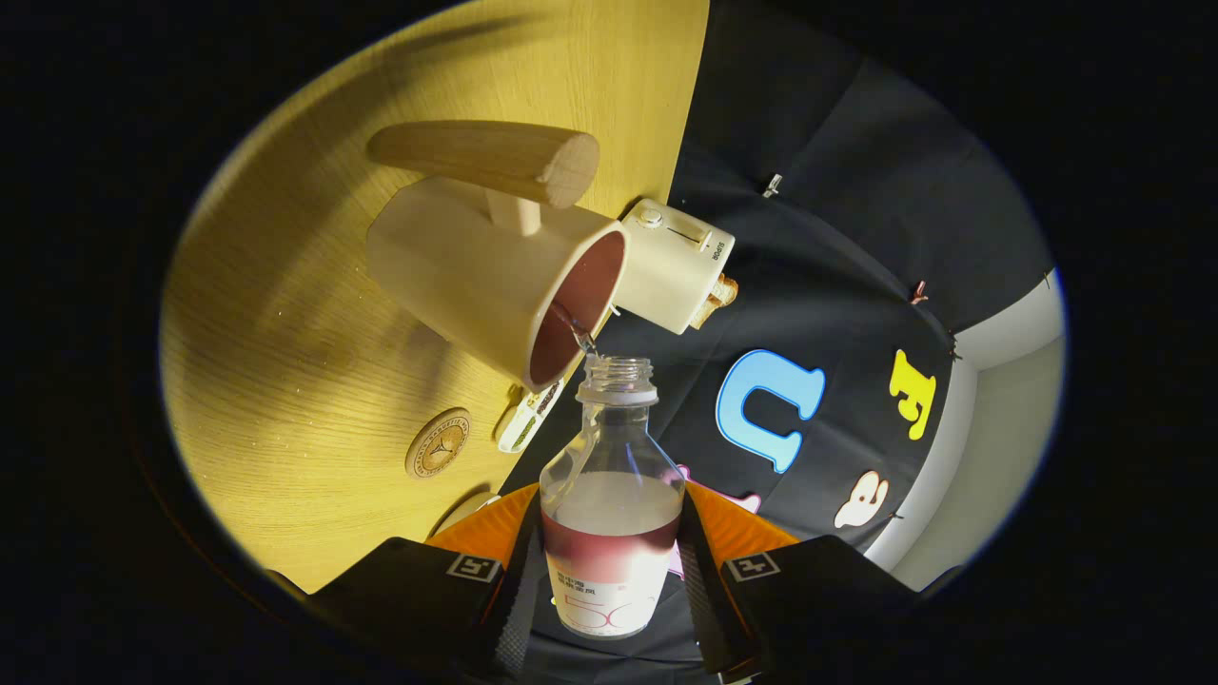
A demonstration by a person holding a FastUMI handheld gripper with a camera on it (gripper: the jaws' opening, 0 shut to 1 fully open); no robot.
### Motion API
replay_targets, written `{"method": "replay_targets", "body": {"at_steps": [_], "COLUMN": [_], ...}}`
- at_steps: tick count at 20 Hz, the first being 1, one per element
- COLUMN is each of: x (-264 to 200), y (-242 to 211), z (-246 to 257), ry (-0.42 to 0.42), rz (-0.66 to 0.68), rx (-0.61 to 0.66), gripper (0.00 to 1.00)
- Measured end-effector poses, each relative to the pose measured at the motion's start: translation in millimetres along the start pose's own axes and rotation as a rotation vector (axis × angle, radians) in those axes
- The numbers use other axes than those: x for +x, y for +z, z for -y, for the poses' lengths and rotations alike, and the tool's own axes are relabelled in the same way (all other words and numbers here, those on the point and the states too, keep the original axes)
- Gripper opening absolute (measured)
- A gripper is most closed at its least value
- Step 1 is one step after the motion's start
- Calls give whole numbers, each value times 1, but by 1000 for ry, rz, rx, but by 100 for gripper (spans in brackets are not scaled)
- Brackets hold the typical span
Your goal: Take the bottle from table, then pour the juice into the cup, finally place the bottle on the coaster
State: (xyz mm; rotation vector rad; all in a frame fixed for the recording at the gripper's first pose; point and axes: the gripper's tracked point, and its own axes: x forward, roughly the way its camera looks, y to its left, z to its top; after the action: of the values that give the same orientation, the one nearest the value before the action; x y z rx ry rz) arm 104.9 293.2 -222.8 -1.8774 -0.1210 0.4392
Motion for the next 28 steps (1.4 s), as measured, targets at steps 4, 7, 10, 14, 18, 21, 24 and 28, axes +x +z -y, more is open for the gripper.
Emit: {"method": "replay_targets", "body": {"at_steps": [4,7,10,14,18,21,24,28], "x": [1,2,3,0,0,0,-1,0], "y": [0,2,2,1,4,9,11,13], "z": [3,5,5,9,13,21,22,23], "ry": [-5,-16,-20,-26,-42,-63,-74,-66], "rz": [11,23,34,49,79,105,125,135], "rx": [-19,-44,-76,-110,-160,-200,-231,-252], "gripper": [70,70,70,70,70,70,70,70]}}
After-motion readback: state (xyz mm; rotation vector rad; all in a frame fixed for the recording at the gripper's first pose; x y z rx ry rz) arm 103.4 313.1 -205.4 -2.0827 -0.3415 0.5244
